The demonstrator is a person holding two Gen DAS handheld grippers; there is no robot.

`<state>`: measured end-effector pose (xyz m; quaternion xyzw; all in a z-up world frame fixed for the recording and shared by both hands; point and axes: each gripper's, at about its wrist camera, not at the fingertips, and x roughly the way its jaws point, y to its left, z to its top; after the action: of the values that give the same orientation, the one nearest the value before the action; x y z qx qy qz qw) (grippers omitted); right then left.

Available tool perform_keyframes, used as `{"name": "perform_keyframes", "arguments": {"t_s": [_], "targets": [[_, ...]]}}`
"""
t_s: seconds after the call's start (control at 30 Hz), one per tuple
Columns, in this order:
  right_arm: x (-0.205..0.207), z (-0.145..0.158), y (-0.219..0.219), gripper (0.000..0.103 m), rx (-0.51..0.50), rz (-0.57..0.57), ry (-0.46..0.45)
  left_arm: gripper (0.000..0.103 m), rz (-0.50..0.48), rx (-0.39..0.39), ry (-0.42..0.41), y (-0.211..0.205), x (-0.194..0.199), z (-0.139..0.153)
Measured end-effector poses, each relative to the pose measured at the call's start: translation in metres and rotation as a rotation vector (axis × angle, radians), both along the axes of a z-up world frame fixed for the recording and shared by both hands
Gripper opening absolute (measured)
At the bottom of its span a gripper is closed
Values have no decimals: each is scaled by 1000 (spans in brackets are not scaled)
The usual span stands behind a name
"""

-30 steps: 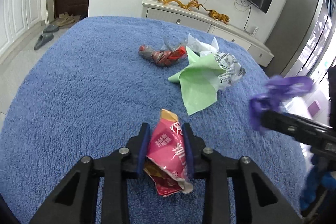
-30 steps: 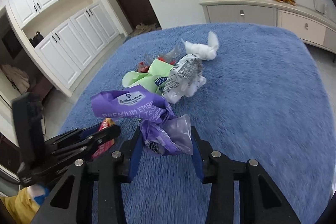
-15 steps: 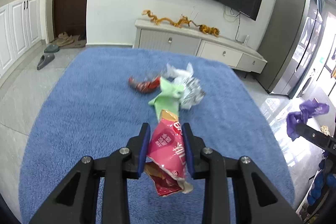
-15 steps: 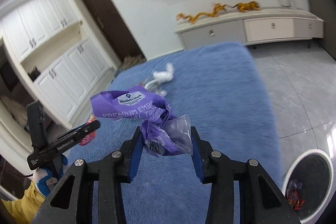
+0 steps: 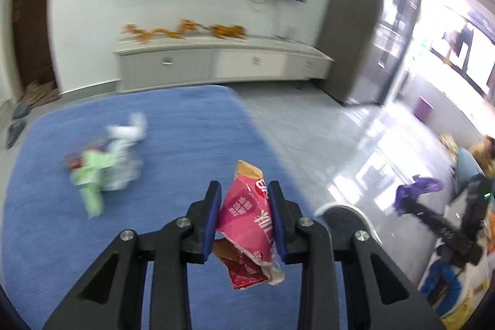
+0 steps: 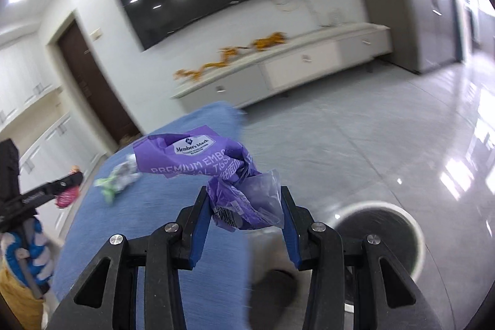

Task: Collect trash
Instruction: 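Carry the pink bag and purple bag in both tools over the white bin, then open both tools over the white bin to drop the bags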

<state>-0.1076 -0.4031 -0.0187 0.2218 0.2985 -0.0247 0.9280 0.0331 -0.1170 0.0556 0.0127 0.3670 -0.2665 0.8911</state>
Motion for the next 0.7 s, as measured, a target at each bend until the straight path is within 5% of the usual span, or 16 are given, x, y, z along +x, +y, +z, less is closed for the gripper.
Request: {"name": "perform_keyframes", "arguments": {"t_s": [0.27, 0.6, 0.7], "targets": [[-30, -73, -82, 41, 112, -193, 142, 30, -234, 62, 57, -150, -10, -26], [-22, -125, -117, 47, 156, -258, 277, 33, -377, 46, 275, -273, 7, -96], [-20, -133, -121, 58, 152, -288, 308, 50, -411, 27, 332, -293, 8, -109]]}}
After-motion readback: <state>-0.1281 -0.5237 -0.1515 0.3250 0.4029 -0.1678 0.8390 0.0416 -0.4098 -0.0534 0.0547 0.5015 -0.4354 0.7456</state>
